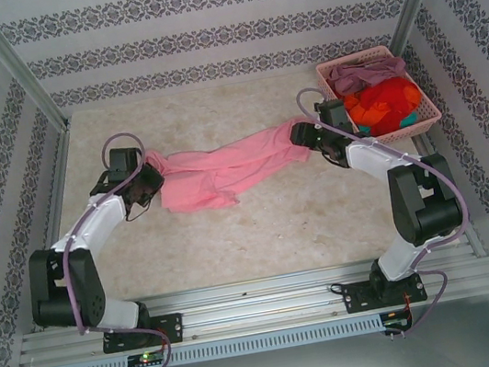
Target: Fold and stack the t-shirts
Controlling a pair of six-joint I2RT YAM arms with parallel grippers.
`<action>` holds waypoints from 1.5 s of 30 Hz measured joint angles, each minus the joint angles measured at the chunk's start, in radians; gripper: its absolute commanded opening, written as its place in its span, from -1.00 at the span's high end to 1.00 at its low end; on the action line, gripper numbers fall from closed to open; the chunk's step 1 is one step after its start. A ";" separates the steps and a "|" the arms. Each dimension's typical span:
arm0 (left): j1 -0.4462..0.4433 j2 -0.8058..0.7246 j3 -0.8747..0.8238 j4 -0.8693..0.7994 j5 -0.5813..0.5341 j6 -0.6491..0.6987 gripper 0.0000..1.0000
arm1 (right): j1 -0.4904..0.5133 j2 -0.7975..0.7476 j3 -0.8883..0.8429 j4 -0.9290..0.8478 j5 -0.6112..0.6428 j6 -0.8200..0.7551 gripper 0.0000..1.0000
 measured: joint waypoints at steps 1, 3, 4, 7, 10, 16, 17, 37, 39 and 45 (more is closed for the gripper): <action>0.000 -0.011 0.000 -0.004 -0.005 -0.002 0.42 | 0.005 0.001 -0.001 0.000 0.005 0.000 -0.33; 0.000 -0.021 0.000 -0.011 -0.019 -0.002 0.36 | 0.018 0.006 -0.001 -0.001 0.006 0.000 -0.33; 0.000 -0.021 0.000 -0.015 -0.024 -0.003 0.36 | 0.025 0.011 -0.001 0.000 0.006 0.001 -0.33; 0.000 0.000 0.000 -0.019 -0.023 -0.004 0.37 | 0.036 0.023 -0.001 -0.001 0.005 0.003 -0.33; 0.000 0.032 -0.009 -0.018 -0.015 -0.008 0.32 | 0.037 0.024 -0.001 -0.001 0.005 0.003 -0.33; 0.000 0.018 -0.103 -0.021 -0.019 -0.023 0.08 | 0.037 0.024 -0.001 -0.007 0.005 0.003 -0.33; 0.000 0.003 -0.126 -0.021 -0.019 -0.026 0.05 | 0.037 0.024 -0.001 -0.007 0.005 0.003 -0.33; -0.016 0.002 -0.181 0.010 0.083 -0.045 0.19 | 0.055 0.047 -0.001 -0.005 -0.014 0.011 -0.33; -0.021 0.002 -0.177 0.010 0.086 -0.046 0.23 | 0.055 0.047 -0.001 -0.005 -0.014 0.011 -0.33; -0.025 0.005 -0.150 0.029 0.103 -0.050 0.32 | 0.055 0.047 -0.001 -0.004 -0.014 0.016 -0.32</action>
